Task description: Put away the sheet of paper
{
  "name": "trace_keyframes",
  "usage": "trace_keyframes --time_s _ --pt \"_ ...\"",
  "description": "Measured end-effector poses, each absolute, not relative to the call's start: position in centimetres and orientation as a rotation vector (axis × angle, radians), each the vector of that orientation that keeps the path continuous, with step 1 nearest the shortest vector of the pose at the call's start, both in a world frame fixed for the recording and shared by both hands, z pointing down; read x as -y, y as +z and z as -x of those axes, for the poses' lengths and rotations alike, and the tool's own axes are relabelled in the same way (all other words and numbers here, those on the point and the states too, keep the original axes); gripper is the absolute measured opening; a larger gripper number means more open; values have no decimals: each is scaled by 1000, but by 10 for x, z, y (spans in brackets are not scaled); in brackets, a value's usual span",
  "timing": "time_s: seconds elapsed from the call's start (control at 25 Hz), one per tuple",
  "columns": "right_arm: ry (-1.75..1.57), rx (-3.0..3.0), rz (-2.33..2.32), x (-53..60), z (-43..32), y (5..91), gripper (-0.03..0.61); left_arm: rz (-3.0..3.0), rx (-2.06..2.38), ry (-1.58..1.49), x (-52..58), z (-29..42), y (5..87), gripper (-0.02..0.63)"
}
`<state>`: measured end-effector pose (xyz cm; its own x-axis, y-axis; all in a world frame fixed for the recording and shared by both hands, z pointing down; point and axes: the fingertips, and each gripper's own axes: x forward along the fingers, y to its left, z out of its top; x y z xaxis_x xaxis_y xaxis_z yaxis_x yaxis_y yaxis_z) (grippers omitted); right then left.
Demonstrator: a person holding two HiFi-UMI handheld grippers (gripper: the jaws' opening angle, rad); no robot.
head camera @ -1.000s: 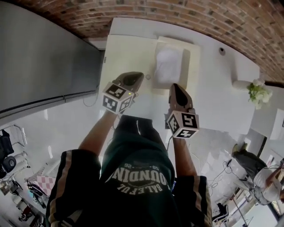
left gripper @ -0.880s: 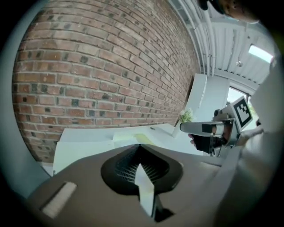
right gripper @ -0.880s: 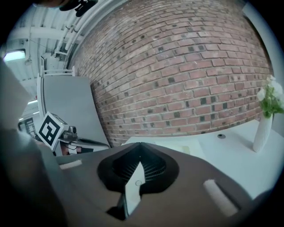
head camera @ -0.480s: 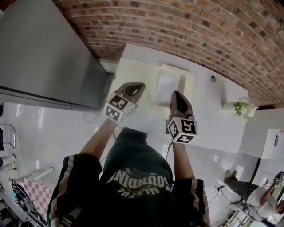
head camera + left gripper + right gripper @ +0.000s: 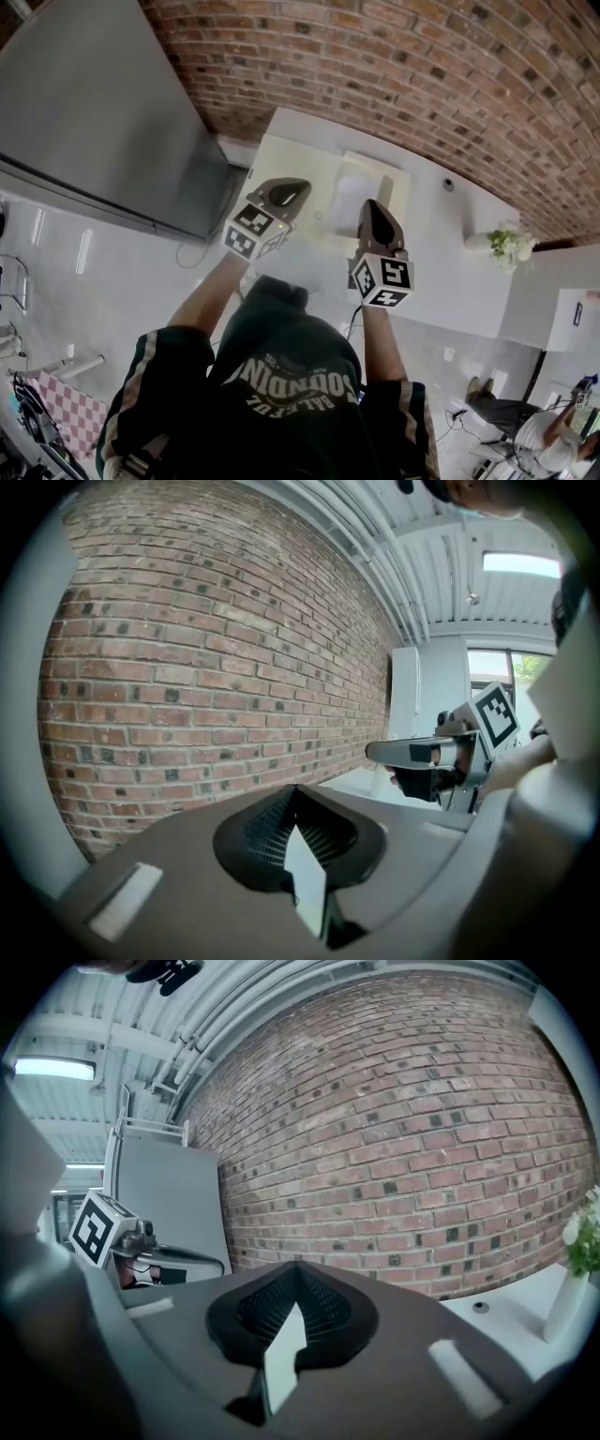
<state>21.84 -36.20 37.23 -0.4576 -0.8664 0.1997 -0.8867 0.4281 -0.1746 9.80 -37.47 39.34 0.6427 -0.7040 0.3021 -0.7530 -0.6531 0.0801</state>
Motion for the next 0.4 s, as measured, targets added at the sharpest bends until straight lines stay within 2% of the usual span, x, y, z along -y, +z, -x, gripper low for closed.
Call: trace_keyframes --time_s 0.16,0.4 --pt "418 2561 -1572 348 -221 392 -2 -2642 1177 366 361 -102 411 11" --pt "428 2553 -1522 337 -183 393 -2 -2598 1197 348 345 -65 416 11"
